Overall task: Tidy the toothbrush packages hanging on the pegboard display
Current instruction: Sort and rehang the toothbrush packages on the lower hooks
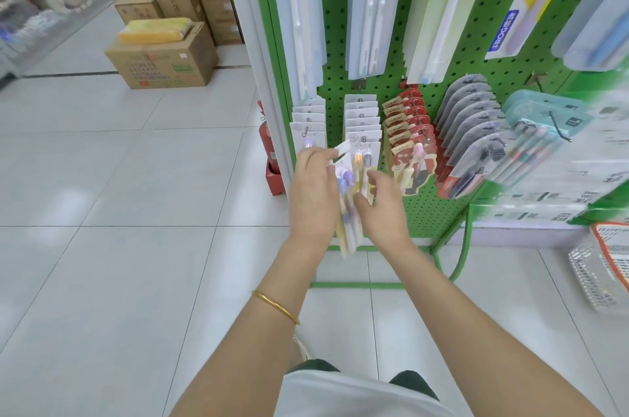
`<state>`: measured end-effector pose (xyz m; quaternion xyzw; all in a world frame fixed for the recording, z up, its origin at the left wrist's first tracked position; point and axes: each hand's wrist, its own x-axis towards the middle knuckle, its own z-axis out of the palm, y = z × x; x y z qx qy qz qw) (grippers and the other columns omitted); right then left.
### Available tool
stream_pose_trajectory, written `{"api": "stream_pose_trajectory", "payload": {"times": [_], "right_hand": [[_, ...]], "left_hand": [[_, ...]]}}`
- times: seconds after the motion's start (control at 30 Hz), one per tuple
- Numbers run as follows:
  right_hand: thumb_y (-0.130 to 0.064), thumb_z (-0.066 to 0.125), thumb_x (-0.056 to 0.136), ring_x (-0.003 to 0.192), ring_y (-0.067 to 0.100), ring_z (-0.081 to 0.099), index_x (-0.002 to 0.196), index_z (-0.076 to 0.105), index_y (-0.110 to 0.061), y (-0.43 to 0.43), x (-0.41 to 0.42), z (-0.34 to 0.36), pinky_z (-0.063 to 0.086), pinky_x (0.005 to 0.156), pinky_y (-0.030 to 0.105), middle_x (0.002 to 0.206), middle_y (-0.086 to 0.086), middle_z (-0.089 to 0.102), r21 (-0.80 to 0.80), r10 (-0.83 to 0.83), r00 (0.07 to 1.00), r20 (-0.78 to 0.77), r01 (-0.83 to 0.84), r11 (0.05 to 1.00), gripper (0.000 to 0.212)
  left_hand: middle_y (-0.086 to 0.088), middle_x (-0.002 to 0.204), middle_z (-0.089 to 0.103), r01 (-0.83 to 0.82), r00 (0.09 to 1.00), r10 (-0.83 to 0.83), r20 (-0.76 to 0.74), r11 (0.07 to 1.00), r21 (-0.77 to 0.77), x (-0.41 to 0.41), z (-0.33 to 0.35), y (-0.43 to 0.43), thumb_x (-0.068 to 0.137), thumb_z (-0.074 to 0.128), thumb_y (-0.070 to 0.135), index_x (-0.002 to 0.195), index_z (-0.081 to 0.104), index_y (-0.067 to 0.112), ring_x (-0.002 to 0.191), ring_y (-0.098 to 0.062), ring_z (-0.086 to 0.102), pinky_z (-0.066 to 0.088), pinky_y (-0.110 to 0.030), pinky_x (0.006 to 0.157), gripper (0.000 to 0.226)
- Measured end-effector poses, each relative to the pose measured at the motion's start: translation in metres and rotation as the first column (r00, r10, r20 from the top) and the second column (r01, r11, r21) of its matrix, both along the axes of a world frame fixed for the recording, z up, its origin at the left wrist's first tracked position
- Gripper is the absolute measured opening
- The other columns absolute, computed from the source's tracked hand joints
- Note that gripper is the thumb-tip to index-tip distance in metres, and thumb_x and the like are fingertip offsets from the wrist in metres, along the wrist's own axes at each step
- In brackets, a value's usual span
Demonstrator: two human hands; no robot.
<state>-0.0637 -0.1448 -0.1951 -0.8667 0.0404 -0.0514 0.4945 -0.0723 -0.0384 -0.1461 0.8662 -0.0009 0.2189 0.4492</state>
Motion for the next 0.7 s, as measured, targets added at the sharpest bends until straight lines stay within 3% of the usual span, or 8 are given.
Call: {"api": "stream_pose_trajectory", "payload": {"times": [0.1,0.17,0.27,0.33,0.47,0.53,0.6,0.7], "right_hand": [[-0.021,0.051,0.094,0.082,0.005,0.051,0.102,0.058,-0.020,-0.009,-0.012,0.000,0.037,0.076,0.024,0.089,-0.008,0.055,0.135,0.075,0.993,-0.090,-0.063,0.989,0.011],[-0.022,0.053,0.094,0.066,0.005,0.048,0.088,0.059,-0.013,-0.019,-0.022,0.001,0.040,0.065,0.021,0.077,-0.005,0.054,0.225,0.114,0.987,-0.116,-0.086,0.971,0.012],[-0.016,0.059,0.092,0.070,0.011,0.051,0.091,0.062,0.004,-0.030,-0.034,0.006,0.043,0.065,0.021,0.078,0.005,0.058,0.387,0.126,0.989,-0.080,-0.086,0.918,0.020],[-0.014,0.060,0.092,0.074,0.013,0.053,0.087,0.063,0.002,-0.032,-0.038,0.009,0.044,0.069,0.023,0.079,0.004,0.060,0.510,0.105,0.993,-0.047,-0.066,0.858,0.016],[-0.015,0.057,0.093,0.082,0.017,0.058,0.087,0.065,-0.017,-0.032,-0.036,0.021,0.049,0.074,0.026,0.090,0.007,0.063,0.698,0.002,0.999,-0.032,0.021,0.715,0.010],[-0.010,0.054,0.095,0.088,0.016,0.060,0.093,0.064,-0.011,-0.036,-0.033,0.029,0.050,0.082,0.029,0.096,0.008,0.066,0.712,-0.025,0.999,-0.028,0.037,0.701,0.010],[-0.008,0.054,0.095,0.085,0.014,0.063,0.089,0.064,-0.011,-0.041,-0.029,0.035,0.053,0.080,0.025,0.093,0.005,0.068,0.709,-0.044,0.998,-0.054,0.069,0.701,0.011],[-0.011,0.054,0.095,0.081,0.017,0.064,0.079,0.060,-0.013,-0.049,-0.024,0.036,0.054,0.080,0.033,0.086,0.004,0.068,0.741,-0.101,0.988,-0.113,0.151,0.654,0.017]], "left_hand": [[0.005,0.104,0.051,-0.048,0.998,0.054,0.023,0.980,-0.191,-0.003,0.002,-0.003,0.092,0.046,-0.003,0.103,0.063,0.014,0.095,-0.004,0.049,0.040,-0.009,0.083,0.026],[0.002,0.103,0.056,-0.076,0.997,0.081,0.006,0.955,-0.287,-0.001,0.003,-0.007,0.092,0.047,0.000,0.096,0.059,0.023,0.091,-0.011,0.052,0.042,-0.014,0.081,0.027],[-0.001,0.104,0.057,-0.087,0.996,0.090,-0.006,0.933,-0.350,0.004,-0.002,-0.017,0.094,0.046,0.008,0.094,0.050,0.029,0.092,-0.023,0.055,0.049,-0.033,0.084,0.022],[-0.002,0.108,0.054,-0.078,0.996,0.087,0.007,0.922,-0.380,0.006,-0.006,-0.026,0.097,0.039,0.012,0.104,0.045,0.025,0.097,-0.026,0.055,0.049,-0.043,0.086,0.016],[-0.001,0.119,0.051,0.089,0.996,-0.086,0.024,0.923,-0.375,-0.005,-0.015,-0.050,0.102,0.033,0.014,0.129,0.039,0.009,0.107,-0.008,0.052,0.044,-0.019,0.089,0.029],[0.002,0.130,0.049,0.173,0.983,-0.185,0.001,0.913,-0.369,-0.015,-0.026,-0.057,0.102,0.032,0.017,0.138,0.034,0.010,0.116,-0.005,0.050,0.043,-0.021,0.095,0.037],[0.002,0.143,0.042,0.243,0.964,-0.264,-0.020,0.914,-0.326,-0.022,-0.037,-0.059,0.100,0.033,0.024,0.146,0.025,0.014,0.127,-0.005,0.044,0.040,-0.025,0.102,0.047],[0.003,0.160,0.012,0.371,0.909,-0.393,-0.138,0.914,-0.163,-0.028,-0.037,-0.059,0.100,0.037,0.032,0.152,0.007,0.018,0.133,0.014,0.015,0.024,-0.020,0.109,0.062]]}}
